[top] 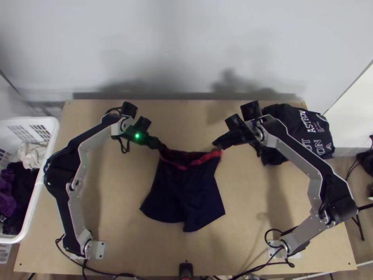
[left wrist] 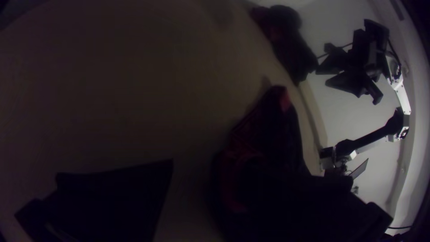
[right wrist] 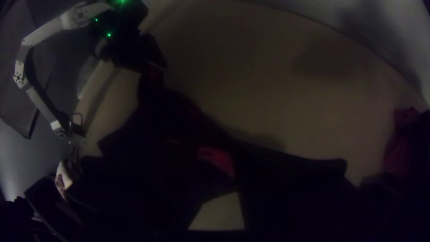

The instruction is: Fold the t-shirt

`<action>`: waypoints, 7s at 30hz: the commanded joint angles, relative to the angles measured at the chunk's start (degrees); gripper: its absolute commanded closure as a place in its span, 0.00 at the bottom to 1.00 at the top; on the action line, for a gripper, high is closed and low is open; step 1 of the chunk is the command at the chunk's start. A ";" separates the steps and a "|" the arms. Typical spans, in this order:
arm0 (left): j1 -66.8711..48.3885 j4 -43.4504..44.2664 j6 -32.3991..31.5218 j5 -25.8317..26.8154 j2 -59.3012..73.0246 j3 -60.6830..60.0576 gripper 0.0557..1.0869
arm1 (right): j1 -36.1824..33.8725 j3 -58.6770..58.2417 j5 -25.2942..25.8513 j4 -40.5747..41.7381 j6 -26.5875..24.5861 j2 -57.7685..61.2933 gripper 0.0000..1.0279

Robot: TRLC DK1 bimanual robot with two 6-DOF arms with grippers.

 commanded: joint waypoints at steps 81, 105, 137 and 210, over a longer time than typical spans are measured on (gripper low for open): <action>-13.24 -14.92 20.57 -28.27 -56.18 -33.84 0.05 | 16.27 -26.34 -5.61 -22.48 -5.18 -16.14 0.39; -11.40 -15.01 20.84 -28.36 -58.20 -35.77 0.05 | 11.79 -27.83 -3.59 -17.64 -8.00 -10.08 0.39; -9.38 -14.75 22.68 -28.36 -58.20 -36.74 0.05 | 15.75 -28.27 -2.80 -13.42 -6.24 -6.65 0.61; -4.98 -18.35 24.88 -28.27 -66.38 -36.83 0.05 | 37.89 32.63 -3.24 -34.17 -5.54 17.26 0.97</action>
